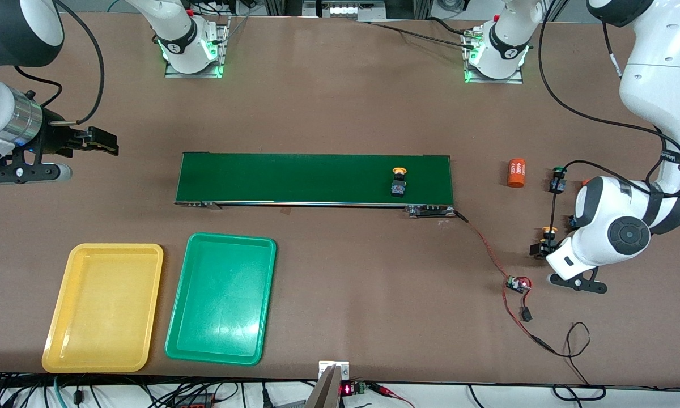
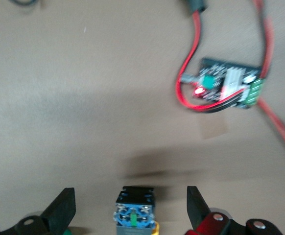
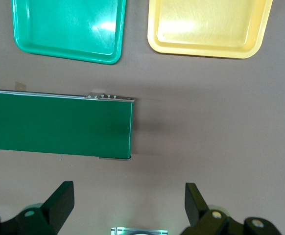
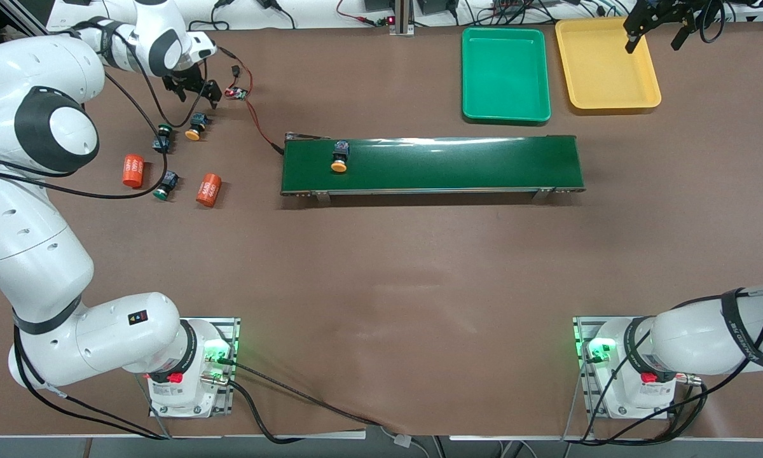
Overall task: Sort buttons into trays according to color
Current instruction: 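Return the left gripper to the buttons while the right gripper approaches, then grasp a second orange-cap button with the left gripper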
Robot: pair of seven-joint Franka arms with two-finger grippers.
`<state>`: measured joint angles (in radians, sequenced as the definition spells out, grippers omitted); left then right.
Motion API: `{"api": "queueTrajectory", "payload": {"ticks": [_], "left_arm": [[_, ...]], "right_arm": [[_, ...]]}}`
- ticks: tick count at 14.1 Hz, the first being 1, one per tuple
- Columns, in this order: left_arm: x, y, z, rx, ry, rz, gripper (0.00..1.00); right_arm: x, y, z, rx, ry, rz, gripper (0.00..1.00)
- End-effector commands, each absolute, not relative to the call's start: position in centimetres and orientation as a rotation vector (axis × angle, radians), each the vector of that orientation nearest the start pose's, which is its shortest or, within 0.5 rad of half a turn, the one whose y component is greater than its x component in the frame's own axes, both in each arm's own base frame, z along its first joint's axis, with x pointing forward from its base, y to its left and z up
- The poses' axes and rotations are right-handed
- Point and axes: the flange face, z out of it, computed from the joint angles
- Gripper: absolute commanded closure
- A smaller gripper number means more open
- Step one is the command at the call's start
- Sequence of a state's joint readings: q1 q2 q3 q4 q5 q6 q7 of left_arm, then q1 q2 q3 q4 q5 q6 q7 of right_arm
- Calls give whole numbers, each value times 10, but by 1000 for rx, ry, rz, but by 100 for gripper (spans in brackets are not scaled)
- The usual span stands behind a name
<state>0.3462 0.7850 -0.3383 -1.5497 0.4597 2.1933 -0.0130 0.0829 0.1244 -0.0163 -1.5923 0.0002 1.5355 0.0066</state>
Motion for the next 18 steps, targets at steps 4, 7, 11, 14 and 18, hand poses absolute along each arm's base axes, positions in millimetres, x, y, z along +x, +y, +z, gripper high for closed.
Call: {"api": "queueTrajectory", "payload": {"ticks": [4, 7, 11, 14, 18], "left_arm": [[672, 60, 162, -3018, 299, 227, 38], [668, 68, 166, -3017, 279, 277, 82], [668, 56, 188, -3068, 228, 343, 91], [667, 13, 233, -3088, 308, 386, 90], [646, -86, 271, -3129, 334, 547, 89]], "right_arm": [[549, 52, 528, -3132, -104, 222, 0], [531, 50, 521, -3131, -101, 210, 0], [496, 48, 504, -3130, -105, 169, 0], [490, 82, 502, -3147, 73, 179, 0], [487, 144, 487, -3160, -53, 174, 0]]}}
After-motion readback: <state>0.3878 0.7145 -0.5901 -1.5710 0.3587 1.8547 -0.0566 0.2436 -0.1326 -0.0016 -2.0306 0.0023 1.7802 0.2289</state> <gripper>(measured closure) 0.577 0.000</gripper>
